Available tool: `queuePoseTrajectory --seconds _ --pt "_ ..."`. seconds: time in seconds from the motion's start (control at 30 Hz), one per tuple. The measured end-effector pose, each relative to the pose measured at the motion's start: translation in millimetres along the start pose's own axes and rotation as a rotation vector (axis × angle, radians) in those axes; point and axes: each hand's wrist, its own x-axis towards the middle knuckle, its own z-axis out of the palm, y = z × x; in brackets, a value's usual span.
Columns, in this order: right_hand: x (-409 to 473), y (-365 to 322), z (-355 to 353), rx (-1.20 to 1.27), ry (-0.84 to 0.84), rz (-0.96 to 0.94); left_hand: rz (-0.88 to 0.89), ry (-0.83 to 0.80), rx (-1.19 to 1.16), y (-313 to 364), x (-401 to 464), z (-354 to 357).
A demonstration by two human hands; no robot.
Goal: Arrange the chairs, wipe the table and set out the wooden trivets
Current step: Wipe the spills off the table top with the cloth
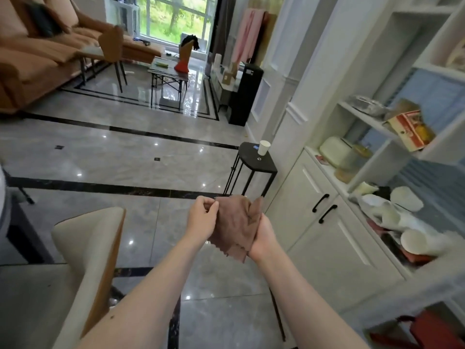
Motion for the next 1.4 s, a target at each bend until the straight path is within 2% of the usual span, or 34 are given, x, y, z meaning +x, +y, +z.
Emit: queuePoseTrajectory --seconds 0.43,0.77,0.9,1.13,1.3,1.4 --pt "205 -104 64 -0.103 -0.026 0.185 -0.068 0.289 0.1 34 217 12" --pt "382 -106 168 -0.332 -0.289 0.419 -0.195 0.688 0.024 21 352 -63" --pt "428 -75 223 -0.425 -0.4 0.519 -0.24 0.918 0.024 16 363 -115" --pt "444 42 323 -0.609 -0.657 0.804 -0.347 1.334 0.001 -21 335 -233" --pt "439 114 388 -0.664 -0.792 0.934 -0.401 1.533 -0.022 -45 316 -310" --pt "437 161 420 -0.777 -0.858 1.007 -0.424 1.619 -0.018 -58 298 -351"
